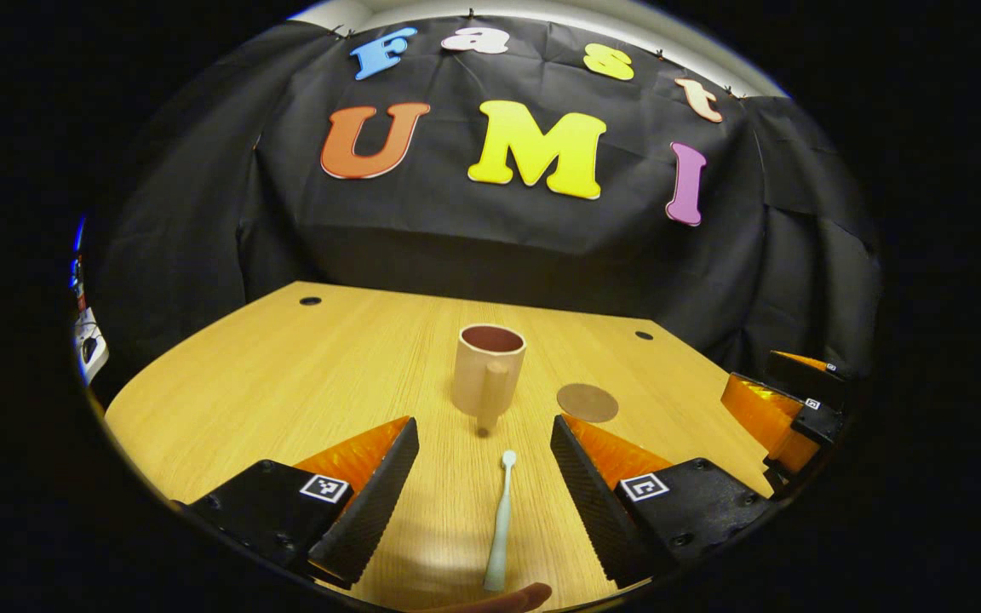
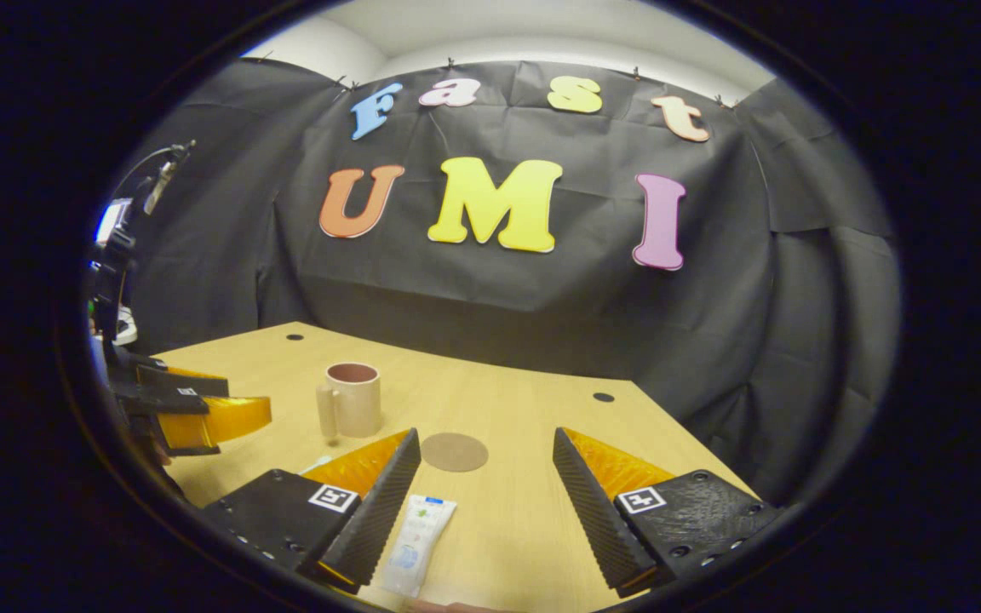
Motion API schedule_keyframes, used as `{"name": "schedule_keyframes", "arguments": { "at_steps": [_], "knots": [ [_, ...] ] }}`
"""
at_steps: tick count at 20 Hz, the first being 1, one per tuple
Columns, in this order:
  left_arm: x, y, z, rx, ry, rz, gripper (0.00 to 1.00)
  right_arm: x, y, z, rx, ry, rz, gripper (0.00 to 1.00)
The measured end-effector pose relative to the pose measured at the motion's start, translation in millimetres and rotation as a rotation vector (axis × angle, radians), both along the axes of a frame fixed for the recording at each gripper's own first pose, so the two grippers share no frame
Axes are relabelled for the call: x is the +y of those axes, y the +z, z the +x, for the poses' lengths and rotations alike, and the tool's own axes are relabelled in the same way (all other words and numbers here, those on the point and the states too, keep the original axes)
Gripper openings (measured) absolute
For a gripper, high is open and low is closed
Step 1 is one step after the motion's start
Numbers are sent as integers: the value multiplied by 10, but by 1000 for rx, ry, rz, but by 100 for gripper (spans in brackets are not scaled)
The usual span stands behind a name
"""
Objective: Put the toothbrush and toothpaste on the desktop into the cup, then pick up the cup and place it on the coaster on the desktop.
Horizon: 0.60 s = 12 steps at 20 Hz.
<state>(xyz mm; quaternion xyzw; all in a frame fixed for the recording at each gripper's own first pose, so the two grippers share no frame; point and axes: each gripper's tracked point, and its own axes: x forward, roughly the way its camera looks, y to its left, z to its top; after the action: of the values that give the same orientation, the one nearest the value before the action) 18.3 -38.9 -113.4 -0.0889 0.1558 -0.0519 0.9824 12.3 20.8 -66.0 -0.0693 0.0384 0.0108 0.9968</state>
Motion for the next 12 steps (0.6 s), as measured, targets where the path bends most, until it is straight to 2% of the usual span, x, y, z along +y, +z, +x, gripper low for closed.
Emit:
{"name": "schedule_keyframes", "arguments": {
  "at_steps": [1, 5, 7, 10, 11, 12],
  "knots": [
    [-13, -110, 2, 33, -4, 6, 99, 2, -46, -5, 11, 2, -4, 98],
    [-159, -416, -22, 140, -52, 20, 97, -28, -189, 1, 46, 8, 16, 95],
    [-230, -515, -25, 172, -71, 40, 97, -41, -248, 15, 65, 11, 29, 98],
    [-316, -649, -28, 199, -85, 99, 96, -32, -390, 52, 102, 13, 40, 95],
    [-349, -670, -42, 208, -93, 106, 95, -15, -407, 57, 106, 24, 53, 95],
    [-393, -678, -55, 214, -108, 109, 85, -15, -417, 41, 105, 32, 65, 95]
  ]
}}
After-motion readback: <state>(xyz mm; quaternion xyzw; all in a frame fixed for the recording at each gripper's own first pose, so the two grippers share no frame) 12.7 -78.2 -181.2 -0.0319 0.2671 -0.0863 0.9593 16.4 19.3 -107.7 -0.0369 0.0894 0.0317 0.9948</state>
